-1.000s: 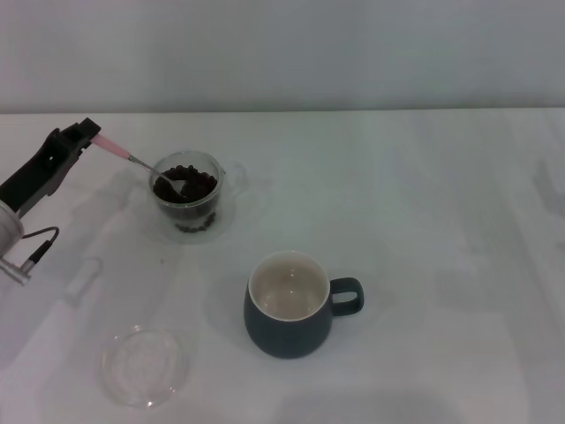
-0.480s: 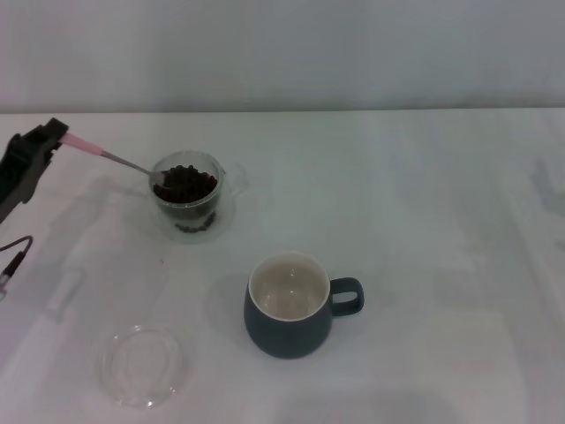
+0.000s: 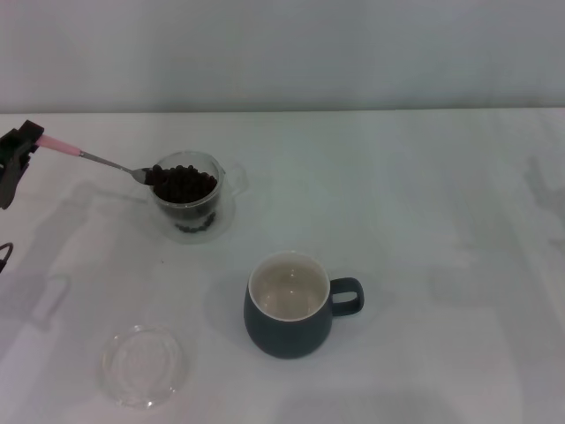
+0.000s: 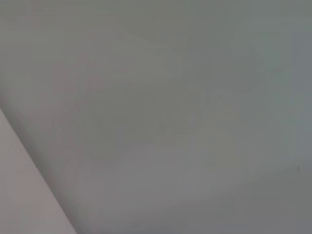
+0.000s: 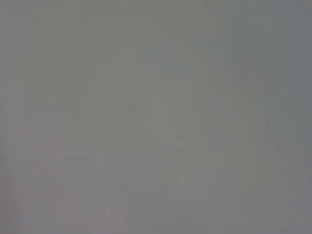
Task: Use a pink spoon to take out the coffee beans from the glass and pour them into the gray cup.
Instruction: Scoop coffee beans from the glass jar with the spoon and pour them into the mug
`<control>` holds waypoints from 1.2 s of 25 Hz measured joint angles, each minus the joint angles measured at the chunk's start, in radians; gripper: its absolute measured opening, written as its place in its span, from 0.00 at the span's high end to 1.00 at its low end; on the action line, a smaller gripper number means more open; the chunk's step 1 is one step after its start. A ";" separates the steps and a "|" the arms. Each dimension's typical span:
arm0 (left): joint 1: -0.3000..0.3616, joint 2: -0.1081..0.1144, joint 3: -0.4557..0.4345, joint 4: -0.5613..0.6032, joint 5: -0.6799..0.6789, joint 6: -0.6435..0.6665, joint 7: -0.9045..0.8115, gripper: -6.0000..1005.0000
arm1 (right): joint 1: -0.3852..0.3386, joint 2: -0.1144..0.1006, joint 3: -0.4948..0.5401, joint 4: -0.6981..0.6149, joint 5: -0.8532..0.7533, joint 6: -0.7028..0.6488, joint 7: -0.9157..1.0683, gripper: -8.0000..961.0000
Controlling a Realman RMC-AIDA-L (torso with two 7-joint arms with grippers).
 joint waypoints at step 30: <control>-0.048 -0.009 0.009 -0.111 0.087 -0.169 -0.027 0.86 | 0.014 0.003 -0.005 0.010 -0.004 0.000 0.001 0.15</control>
